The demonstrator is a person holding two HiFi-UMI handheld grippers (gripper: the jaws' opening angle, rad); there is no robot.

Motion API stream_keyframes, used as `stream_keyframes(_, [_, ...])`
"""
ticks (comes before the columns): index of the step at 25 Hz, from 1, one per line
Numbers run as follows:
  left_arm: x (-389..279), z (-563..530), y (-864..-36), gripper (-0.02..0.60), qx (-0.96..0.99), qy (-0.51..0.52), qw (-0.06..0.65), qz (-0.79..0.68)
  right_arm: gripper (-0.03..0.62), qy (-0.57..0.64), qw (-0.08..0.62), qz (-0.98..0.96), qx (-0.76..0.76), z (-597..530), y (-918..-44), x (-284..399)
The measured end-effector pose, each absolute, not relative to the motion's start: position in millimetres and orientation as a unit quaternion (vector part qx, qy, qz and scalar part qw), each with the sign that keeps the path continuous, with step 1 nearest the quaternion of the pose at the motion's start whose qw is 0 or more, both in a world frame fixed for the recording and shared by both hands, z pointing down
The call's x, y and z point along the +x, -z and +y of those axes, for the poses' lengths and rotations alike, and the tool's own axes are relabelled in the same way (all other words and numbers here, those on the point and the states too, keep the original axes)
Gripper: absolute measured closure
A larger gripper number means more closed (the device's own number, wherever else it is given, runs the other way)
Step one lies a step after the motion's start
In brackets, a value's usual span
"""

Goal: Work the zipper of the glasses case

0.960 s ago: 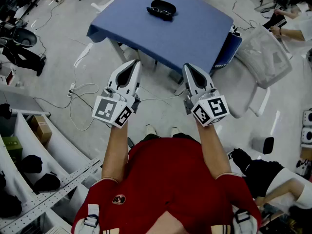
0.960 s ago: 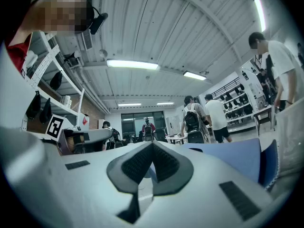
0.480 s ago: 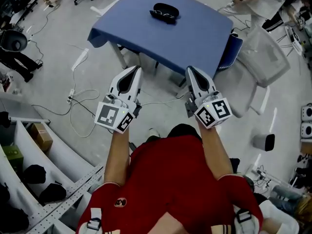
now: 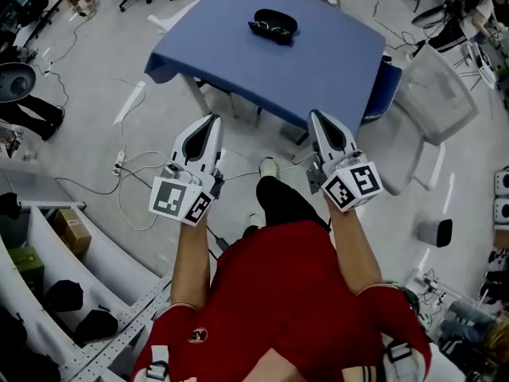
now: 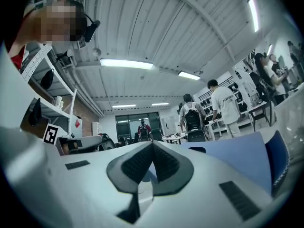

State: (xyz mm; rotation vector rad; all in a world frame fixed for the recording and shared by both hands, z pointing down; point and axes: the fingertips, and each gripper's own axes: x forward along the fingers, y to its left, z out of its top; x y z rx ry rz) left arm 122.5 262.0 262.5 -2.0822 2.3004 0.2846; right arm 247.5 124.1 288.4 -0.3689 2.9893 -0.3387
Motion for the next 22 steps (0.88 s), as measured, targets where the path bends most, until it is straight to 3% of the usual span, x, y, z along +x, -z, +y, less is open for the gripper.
stream_keyframes(11, [40.5, 211.1, -265.2, 0.577, -0.667, -0.06, 0.011, 0.743, 0.595, 0.1, 0.062, 0.983, -0.14, 61.0, -297.8, 181.3])
stream_keyframes(22, [-44.1, 94.3, -277.7, 0.577, -0.685, -0.022, -0.005, 0.729, 0.595, 0.101, 0.037, 0.984, -0.142, -33.4, -318.0, 96.3])
